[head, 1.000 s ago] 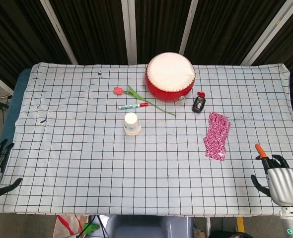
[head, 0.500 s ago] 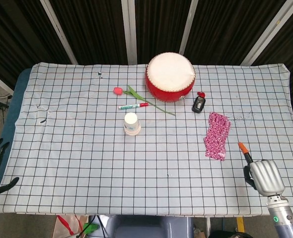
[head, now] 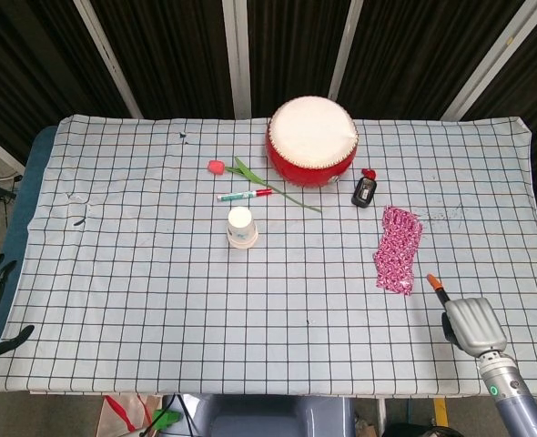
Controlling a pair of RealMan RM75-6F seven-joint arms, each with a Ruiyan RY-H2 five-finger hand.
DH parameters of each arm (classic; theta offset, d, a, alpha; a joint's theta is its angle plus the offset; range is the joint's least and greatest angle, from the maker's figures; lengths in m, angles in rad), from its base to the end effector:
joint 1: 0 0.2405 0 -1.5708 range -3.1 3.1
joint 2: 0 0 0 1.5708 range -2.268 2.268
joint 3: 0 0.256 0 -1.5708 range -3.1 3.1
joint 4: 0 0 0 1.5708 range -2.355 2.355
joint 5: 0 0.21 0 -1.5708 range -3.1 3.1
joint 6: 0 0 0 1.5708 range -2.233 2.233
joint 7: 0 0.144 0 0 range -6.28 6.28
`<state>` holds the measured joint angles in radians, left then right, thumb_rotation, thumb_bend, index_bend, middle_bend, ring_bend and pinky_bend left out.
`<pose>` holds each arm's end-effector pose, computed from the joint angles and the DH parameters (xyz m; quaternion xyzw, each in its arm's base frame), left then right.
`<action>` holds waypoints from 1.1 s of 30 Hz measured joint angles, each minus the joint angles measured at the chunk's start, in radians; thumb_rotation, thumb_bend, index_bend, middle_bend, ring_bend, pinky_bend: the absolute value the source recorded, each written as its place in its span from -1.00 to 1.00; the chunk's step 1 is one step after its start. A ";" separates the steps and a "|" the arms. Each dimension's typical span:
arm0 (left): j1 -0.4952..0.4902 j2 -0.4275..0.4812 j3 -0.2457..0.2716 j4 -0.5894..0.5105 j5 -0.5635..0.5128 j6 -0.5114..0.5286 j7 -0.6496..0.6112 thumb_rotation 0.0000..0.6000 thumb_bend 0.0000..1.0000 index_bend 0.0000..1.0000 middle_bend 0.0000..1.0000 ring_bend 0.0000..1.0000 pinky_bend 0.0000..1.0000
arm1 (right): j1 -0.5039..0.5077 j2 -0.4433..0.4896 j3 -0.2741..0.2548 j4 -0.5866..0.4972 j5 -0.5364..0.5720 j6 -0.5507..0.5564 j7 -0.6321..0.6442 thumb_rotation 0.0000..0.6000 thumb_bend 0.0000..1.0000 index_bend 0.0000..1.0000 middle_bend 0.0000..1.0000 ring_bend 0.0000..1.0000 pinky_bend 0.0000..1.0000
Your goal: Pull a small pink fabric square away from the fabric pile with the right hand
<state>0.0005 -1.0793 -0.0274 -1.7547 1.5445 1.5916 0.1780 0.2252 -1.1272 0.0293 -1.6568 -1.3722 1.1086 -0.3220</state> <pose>-0.2902 0.1493 0.1687 -0.5884 -0.3575 -0.3726 0.6222 -0.3106 -0.2090 0.1059 0.7178 -0.3886 0.2175 0.5352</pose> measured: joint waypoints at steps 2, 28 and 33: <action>-0.001 0.000 0.000 0.000 0.000 -0.001 0.002 1.00 -0.51 -0.81 -1.00 -1.00 -0.96 | 0.012 -0.008 -0.002 0.006 0.023 -0.024 -0.026 1.00 0.53 -0.95 0.70 0.72 0.44; -0.006 -0.006 -0.007 0.002 -0.019 -0.011 0.018 1.00 -0.51 -0.81 -1.00 -1.00 -0.96 | 0.160 -0.122 0.007 0.025 0.255 -0.187 -0.253 1.00 0.56 -0.95 0.70 0.72 0.44; -0.007 -0.006 -0.009 0.003 -0.024 -0.014 0.021 1.00 -0.51 -0.81 -1.00 -1.00 -0.96 | 0.185 -0.144 0.008 0.037 0.298 -0.205 -0.281 1.00 0.56 -0.95 0.70 0.72 0.44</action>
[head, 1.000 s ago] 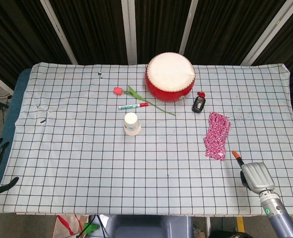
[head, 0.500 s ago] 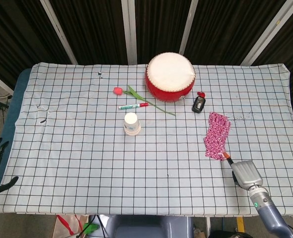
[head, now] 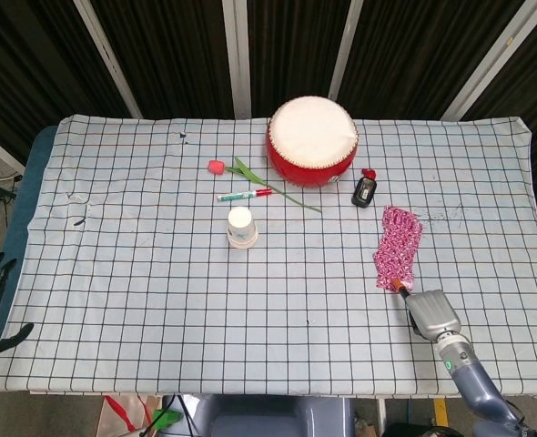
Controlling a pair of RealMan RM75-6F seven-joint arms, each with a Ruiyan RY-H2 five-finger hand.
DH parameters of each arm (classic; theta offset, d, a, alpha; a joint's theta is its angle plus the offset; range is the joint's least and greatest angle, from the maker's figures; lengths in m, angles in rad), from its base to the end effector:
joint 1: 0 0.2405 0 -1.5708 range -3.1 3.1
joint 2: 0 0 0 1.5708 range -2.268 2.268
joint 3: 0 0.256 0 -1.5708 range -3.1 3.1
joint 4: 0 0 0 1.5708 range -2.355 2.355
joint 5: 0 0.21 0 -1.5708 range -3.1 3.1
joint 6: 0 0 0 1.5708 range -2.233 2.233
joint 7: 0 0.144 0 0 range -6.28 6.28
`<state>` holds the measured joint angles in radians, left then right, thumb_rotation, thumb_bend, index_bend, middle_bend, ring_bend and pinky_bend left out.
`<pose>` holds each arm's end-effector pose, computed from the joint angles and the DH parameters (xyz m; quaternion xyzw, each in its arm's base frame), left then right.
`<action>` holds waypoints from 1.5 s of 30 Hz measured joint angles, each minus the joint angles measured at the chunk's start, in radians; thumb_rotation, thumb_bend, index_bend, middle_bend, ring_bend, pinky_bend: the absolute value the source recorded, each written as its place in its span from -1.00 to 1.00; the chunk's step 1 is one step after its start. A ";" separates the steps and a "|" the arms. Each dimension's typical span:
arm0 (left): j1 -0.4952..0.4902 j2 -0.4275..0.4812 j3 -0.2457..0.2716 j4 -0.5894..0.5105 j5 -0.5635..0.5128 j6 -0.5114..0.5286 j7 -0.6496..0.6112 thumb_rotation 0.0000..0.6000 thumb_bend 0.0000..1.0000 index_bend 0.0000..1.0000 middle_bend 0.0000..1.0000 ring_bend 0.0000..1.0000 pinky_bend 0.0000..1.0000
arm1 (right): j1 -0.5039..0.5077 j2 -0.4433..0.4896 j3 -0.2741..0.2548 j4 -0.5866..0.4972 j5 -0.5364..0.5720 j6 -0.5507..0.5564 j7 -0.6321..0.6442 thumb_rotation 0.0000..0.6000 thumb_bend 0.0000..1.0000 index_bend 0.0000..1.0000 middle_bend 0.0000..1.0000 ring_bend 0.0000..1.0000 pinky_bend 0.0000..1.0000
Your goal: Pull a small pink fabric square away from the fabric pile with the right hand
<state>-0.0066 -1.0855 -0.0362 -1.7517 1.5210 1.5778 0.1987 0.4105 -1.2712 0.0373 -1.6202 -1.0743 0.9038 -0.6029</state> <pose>-0.2924 0.1531 0.1674 -0.5880 -0.3570 -0.3629 0.6286 -0.2948 -0.2490 0.0434 0.7665 -0.3916 0.1331 0.4914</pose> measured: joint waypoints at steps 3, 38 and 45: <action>0.000 0.000 -0.001 0.000 -0.003 0.000 -0.001 1.00 -0.51 -0.81 -1.00 -1.00 -0.96 | 0.014 -0.013 0.002 0.007 0.024 -0.005 -0.009 1.00 0.56 -0.95 0.70 0.72 0.44; -0.001 -0.002 -0.002 -0.001 -0.010 -0.002 0.009 1.00 -0.51 -0.80 -1.00 -1.00 -0.96 | 0.022 0.010 -0.119 -0.049 0.016 0.047 -0.045 1.00 0.56 -0.87 0.70 0.72 0.44; -0.002 -0.003 0.001 -0.002 -0.005 -0.003 0.013 1.00 -0.51 -0.80 -1.00 -1.00 -0.96 | 0.007 0.039 -0.146 -0.097 -0.025 0.079 -0.053 1.00 0.56 -0.87 0.70 0.72 0.44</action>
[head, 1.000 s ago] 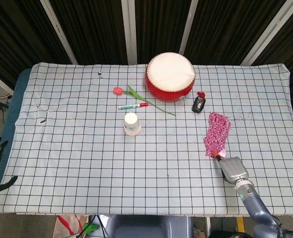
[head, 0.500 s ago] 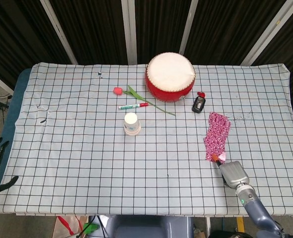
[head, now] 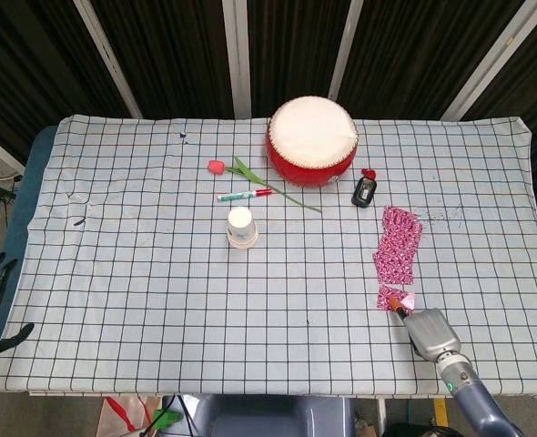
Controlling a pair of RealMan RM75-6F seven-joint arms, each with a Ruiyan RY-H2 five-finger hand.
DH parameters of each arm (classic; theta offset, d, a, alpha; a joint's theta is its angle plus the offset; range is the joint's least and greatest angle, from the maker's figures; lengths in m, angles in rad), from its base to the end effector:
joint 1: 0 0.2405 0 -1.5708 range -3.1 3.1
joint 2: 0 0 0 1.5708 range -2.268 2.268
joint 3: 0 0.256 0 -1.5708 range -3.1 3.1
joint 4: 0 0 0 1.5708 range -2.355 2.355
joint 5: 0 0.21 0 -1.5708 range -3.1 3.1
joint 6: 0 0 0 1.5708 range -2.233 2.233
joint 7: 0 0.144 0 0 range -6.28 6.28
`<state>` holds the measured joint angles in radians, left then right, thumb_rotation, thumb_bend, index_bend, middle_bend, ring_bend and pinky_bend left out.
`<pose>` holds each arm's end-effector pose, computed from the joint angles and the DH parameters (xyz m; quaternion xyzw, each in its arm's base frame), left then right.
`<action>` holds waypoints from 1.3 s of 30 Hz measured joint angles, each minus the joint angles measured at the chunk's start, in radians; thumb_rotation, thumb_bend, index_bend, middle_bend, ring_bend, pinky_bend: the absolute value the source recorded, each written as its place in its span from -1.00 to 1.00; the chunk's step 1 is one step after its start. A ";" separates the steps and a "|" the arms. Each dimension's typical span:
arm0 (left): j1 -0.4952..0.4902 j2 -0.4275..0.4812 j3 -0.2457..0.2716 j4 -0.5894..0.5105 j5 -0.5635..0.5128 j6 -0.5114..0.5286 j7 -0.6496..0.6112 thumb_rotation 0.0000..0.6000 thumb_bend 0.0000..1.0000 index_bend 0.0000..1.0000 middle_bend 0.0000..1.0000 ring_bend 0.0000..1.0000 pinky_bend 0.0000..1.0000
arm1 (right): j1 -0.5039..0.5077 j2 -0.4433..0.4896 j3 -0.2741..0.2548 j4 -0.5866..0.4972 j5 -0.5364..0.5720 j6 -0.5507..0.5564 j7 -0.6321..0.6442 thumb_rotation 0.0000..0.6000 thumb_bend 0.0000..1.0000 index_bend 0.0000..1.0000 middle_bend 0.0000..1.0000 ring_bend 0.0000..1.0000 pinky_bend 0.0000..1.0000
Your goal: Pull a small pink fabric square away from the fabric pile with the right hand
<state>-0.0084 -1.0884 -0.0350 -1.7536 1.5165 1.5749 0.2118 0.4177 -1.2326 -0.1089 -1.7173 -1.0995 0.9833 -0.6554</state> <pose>-0.2924 0.1534 0.1661 -0.5896 -0.3563 -0.3586 0.6300 -0.2930 -0.2111 0.0420 0.7955 -0.3735 0.1016 0.4661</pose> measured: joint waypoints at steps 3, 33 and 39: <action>0.000 0.000 0.000 -0.001 -0.001 0.000 0.001 1.00 -0.51 -0.80 -1.00 -1.00 -0.96 | -0.007 0.013 -0.012 -0.019 -0.017 0.012 -0.001 1.00 0.57 -0.87 0.70 0.72 0.44; 0.001 -0.001 -0.001 -0.002 -0.007 0.000 0.006 1.00 -0.51 -0.80 -1.00 -1.00 -0.96 | 0.058 0.019 0.086 -0.030 0.109 0.011 -0.021 1.00 0.57 -0.87 0.70 0.72 0.44; 0.001 -0.003 0.000 -0.003 -0.007 0.000 0.012 1.00 -0.51 -0.80 -1.00 -1.00 -0.96 | 0.081 0.013 0.090 -0.003 0.156 -0.010 -0.040 1.00 0.57 -0.87 0.70 0.72 0.44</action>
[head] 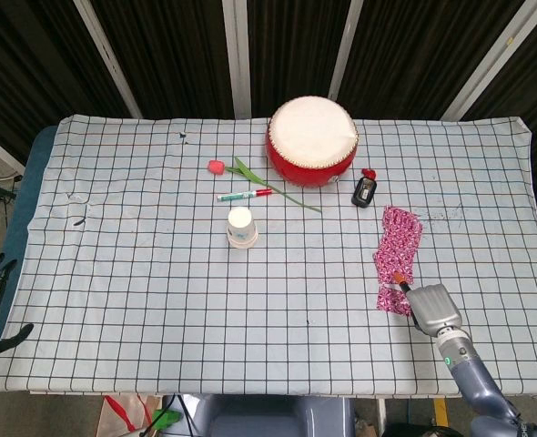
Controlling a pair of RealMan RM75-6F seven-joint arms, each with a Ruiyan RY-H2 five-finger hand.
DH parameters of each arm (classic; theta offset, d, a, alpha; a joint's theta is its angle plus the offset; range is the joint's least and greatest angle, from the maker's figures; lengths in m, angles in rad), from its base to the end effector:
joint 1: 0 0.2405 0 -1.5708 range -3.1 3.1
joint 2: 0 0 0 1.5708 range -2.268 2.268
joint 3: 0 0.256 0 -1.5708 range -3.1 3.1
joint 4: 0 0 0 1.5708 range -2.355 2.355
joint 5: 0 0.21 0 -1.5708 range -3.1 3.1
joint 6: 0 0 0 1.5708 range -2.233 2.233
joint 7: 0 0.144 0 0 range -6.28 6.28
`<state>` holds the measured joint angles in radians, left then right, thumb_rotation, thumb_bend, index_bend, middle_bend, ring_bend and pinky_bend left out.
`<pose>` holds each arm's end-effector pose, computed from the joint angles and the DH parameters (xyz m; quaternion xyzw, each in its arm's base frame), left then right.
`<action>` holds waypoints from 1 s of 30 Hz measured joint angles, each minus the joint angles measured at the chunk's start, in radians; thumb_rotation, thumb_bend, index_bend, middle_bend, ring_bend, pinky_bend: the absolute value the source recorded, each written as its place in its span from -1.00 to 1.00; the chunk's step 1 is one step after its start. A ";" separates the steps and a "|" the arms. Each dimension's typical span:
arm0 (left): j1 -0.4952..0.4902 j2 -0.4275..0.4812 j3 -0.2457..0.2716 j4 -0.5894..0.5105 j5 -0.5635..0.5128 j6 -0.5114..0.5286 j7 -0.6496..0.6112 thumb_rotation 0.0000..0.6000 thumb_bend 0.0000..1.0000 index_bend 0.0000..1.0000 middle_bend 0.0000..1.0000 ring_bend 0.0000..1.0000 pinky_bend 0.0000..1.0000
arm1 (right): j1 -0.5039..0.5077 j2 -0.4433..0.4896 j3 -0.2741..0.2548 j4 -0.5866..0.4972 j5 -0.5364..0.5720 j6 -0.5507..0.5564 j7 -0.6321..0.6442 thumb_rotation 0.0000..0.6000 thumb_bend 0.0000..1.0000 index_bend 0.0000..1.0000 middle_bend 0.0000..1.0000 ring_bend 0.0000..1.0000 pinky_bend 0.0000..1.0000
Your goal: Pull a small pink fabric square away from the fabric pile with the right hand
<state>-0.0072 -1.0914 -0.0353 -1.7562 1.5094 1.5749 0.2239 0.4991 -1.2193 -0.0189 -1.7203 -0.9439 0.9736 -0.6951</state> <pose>-0.2928 0.1531 0.1653 -0.5886 -0.3565 -0.3545 0.6331 -0.2795 -0.2557 0.0559 0.7683 -0.3774 0.1141 0.5043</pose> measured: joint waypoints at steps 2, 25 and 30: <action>0.000 -0.001 0.000 0.000 0.000 0.000 0.003 1.00 -0.51 -0.80 -1.00 -1.00 -0.96 | 0.008 -0.002 -0.001 0.010 0.014 -0.007 -0.008 1.00 0.56 -0.87 0.70 0.72 0.44; -0.004 -0.009 -0.003 0.000 -0.010 -0.006 0.024 1.00 -0.51 -0.80 -1.00 -1.00 -0.96 | 0.102 -0.049 -0.021 0.056 0.152 -0.058 -0.100 1.00 0.57 -0.87 0.70 0.72 0.44; -0.005 -0.009 -0.003 0.000 -0.012 -0.009 0.024 1.00 -0.51 -0.80 -1.00 -1.00 -0.96 | 0.122 -0.057 -0.025 0.050 0.172 -0.054 -0.121 1.00 0.57 -0.87 0.70 0.72 0.44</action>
<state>-0.0122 -1.1000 -0.0383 -1.7564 1.4969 1.5660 0.2484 0.6211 -1.2764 -0.0435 -1.6702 -0.7717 0.9191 -0.8159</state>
